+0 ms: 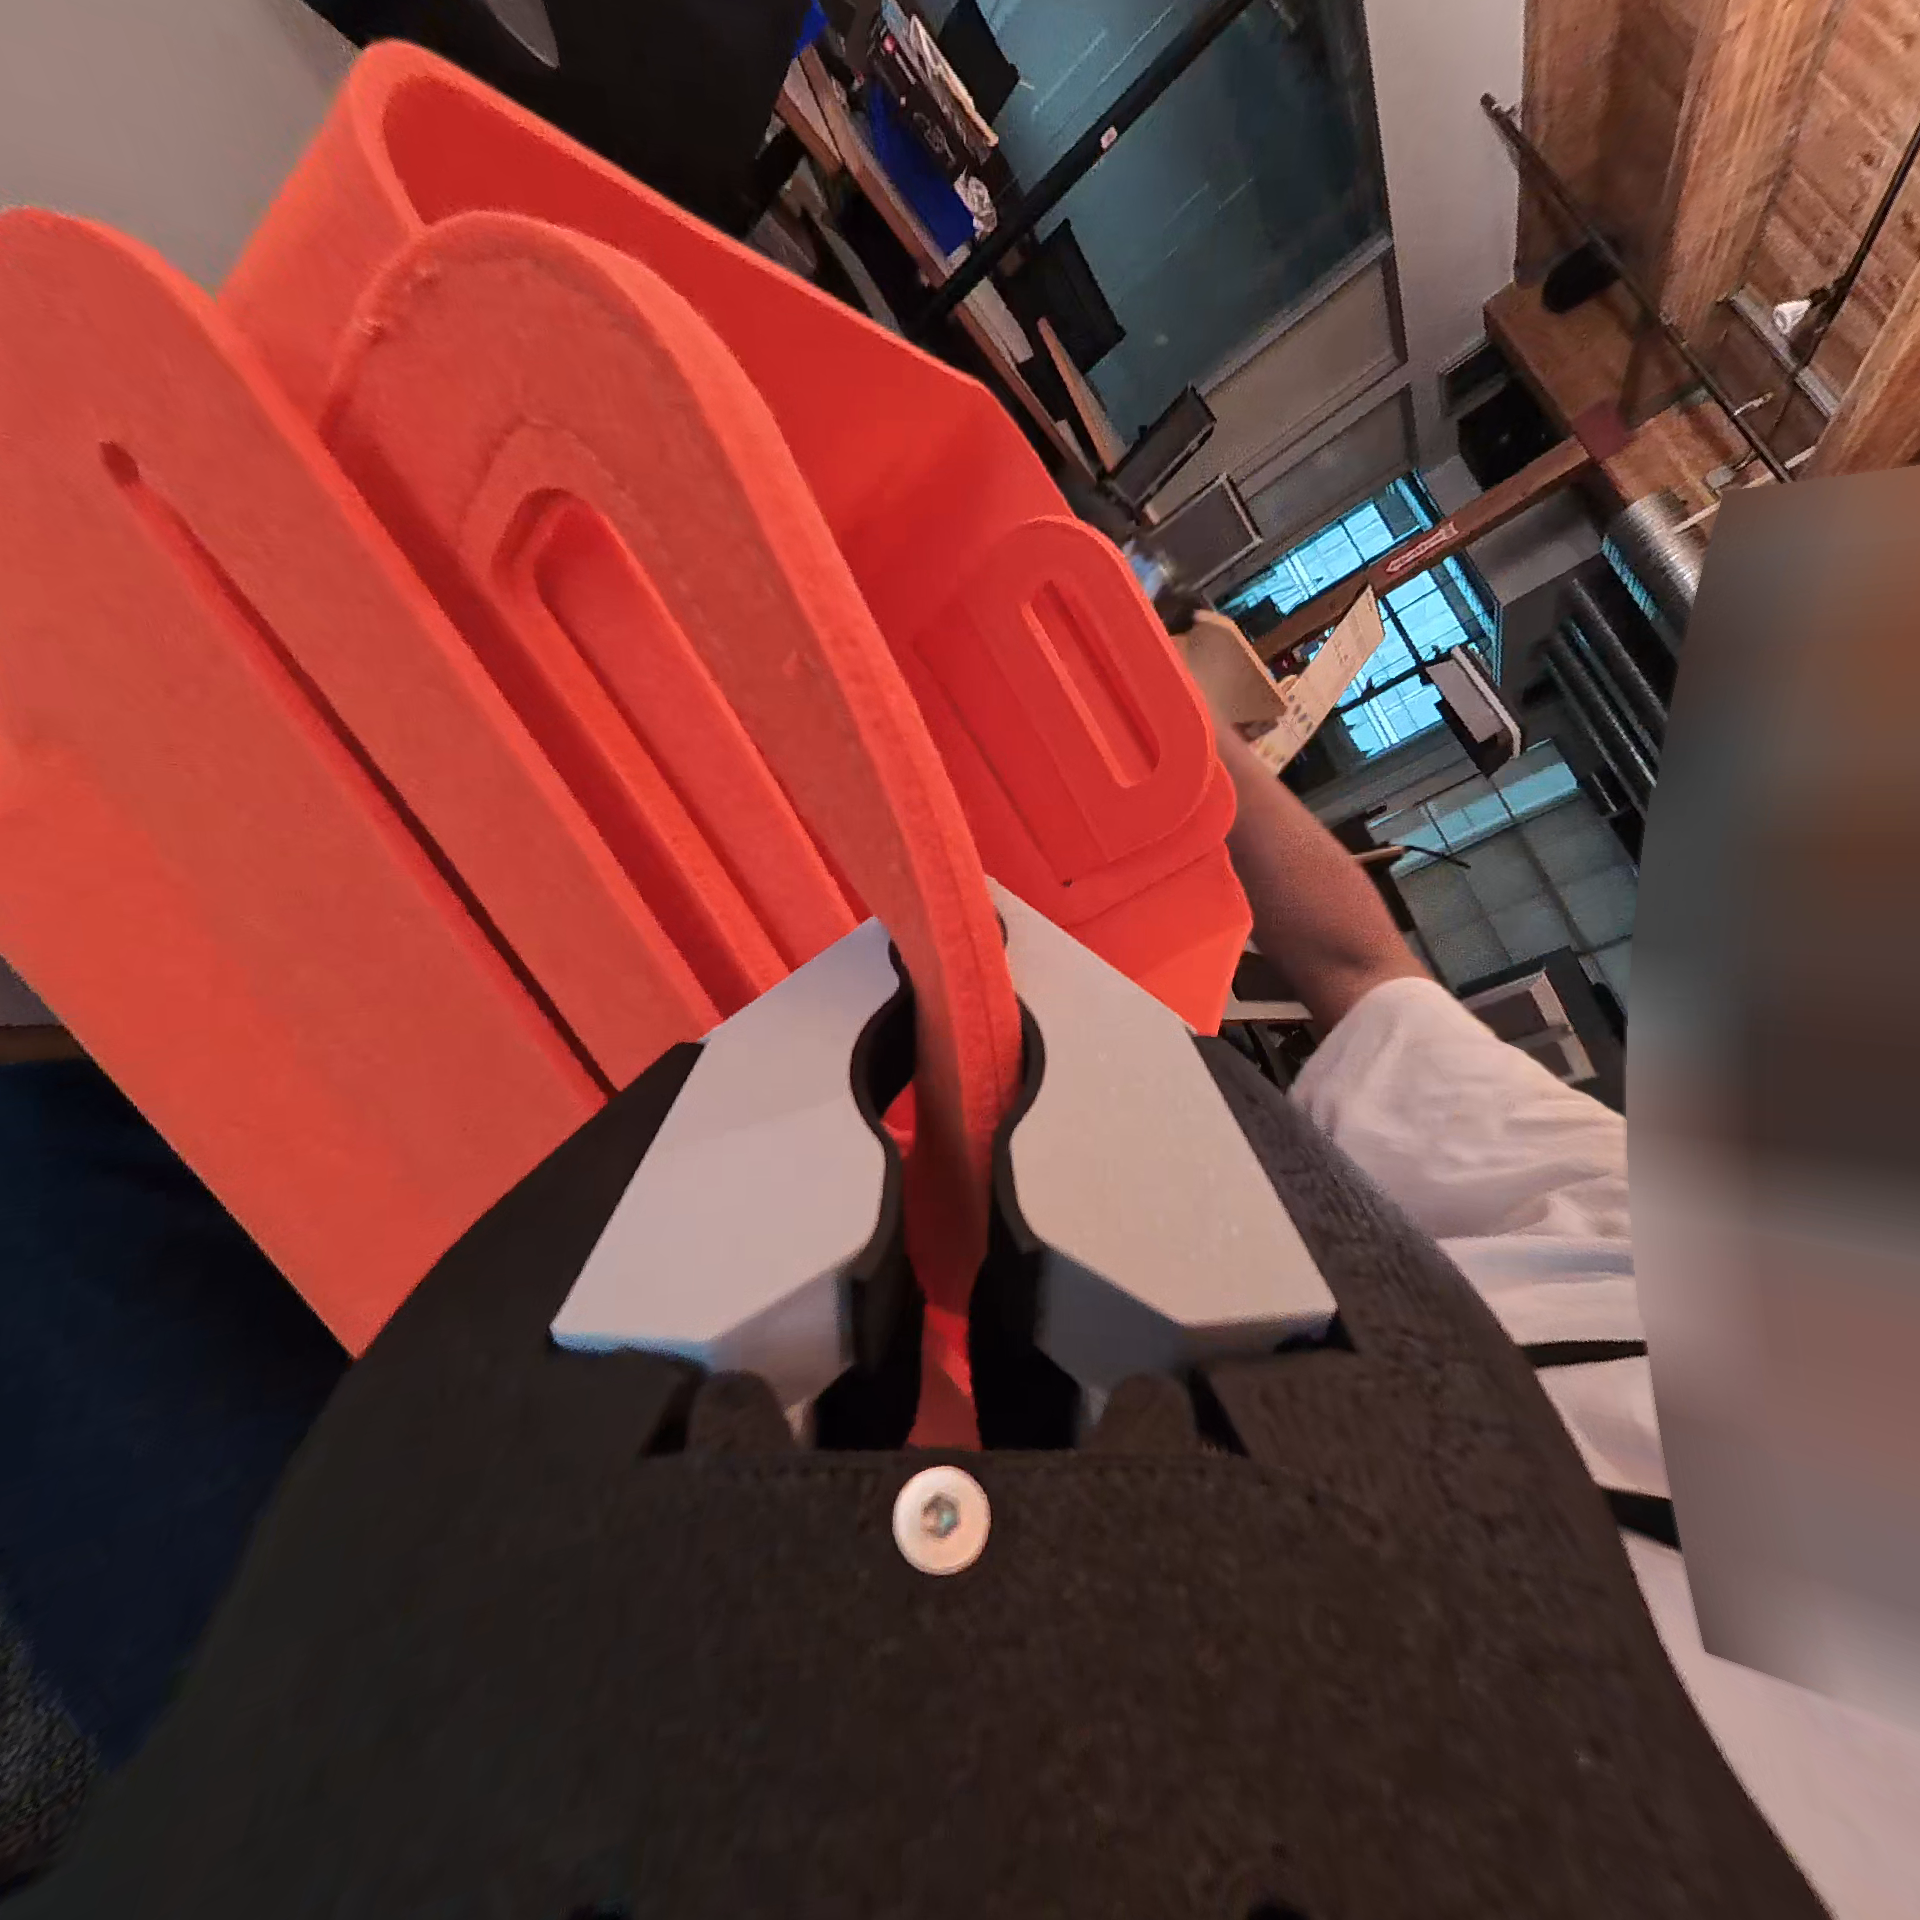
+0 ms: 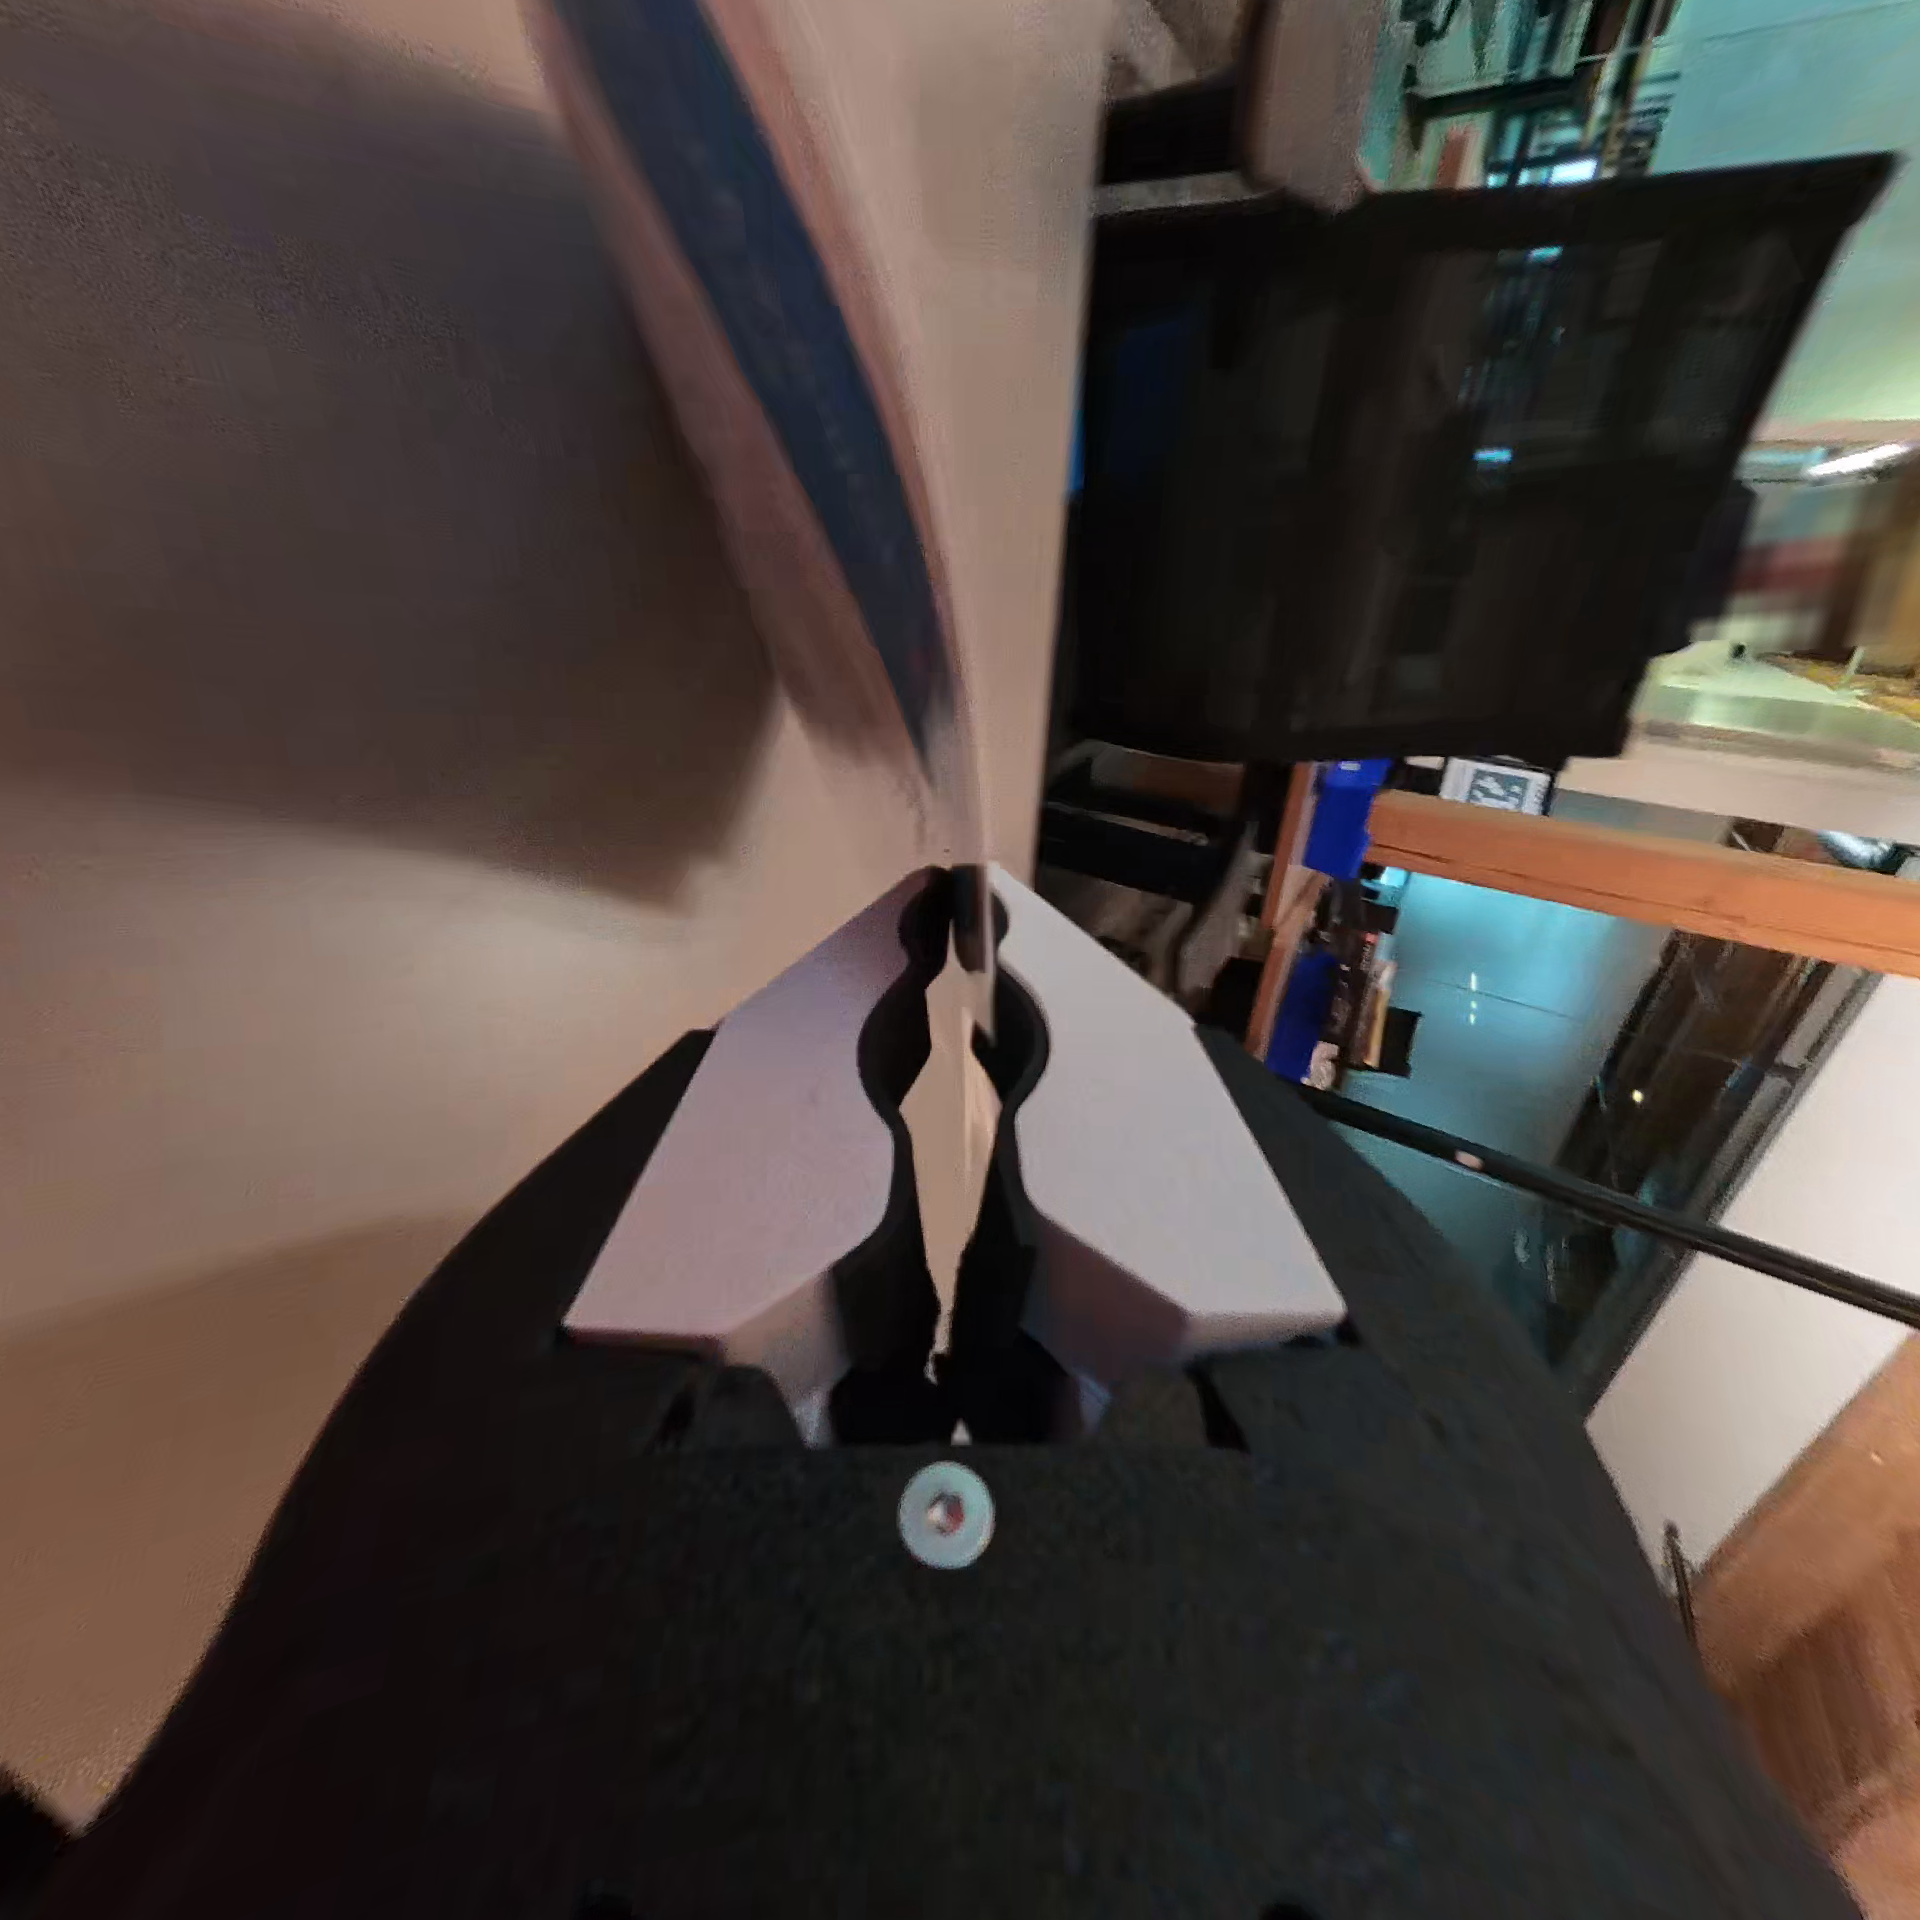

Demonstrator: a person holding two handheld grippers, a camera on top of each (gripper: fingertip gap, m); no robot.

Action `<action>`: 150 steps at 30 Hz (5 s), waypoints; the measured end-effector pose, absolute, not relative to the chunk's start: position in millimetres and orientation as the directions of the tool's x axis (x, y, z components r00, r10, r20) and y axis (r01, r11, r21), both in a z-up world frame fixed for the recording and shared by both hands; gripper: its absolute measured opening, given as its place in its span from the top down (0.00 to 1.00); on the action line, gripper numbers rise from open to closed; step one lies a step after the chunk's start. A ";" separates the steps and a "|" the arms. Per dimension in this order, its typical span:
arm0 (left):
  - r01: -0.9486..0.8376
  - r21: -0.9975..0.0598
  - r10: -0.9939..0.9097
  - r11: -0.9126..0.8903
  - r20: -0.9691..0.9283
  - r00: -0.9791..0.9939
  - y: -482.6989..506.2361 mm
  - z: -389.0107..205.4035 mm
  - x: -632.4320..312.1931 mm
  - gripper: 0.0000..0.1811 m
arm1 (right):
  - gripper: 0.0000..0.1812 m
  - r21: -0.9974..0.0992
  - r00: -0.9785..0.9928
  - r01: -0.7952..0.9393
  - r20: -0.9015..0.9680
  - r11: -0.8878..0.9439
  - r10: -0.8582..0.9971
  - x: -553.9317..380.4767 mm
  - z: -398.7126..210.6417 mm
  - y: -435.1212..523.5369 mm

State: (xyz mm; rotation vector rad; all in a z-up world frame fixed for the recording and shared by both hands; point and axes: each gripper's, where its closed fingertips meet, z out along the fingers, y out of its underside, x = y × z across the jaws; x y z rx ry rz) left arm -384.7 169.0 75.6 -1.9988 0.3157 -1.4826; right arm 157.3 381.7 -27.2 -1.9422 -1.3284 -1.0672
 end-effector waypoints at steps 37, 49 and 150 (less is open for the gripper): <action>-0.034 -0.695 -0.641 -0.718 0.642 0.420 181.7 63.3 -348.5 0.97 | 0.58 -0.969 0.552 0.228 0.049 -0.094 0.833 -0.1 144.4 295.6; 0.195 -0.623 -0.596 -0.758 0.782 0.182 174.4 88.1 -355.9 0.98 | 0.46 -0.127 0.160 0.972 -0.243 -0.195 0.957 -225.9 -41.6 168.7; 0.050 -0.563 -0.565 -0.825 0.824 -0.047 74.6 66.7 -342.2 0.82 | 1.00 -0.143 -0.241 0.934 0.427 0.328 0.871 -195.5 -151.7 535.1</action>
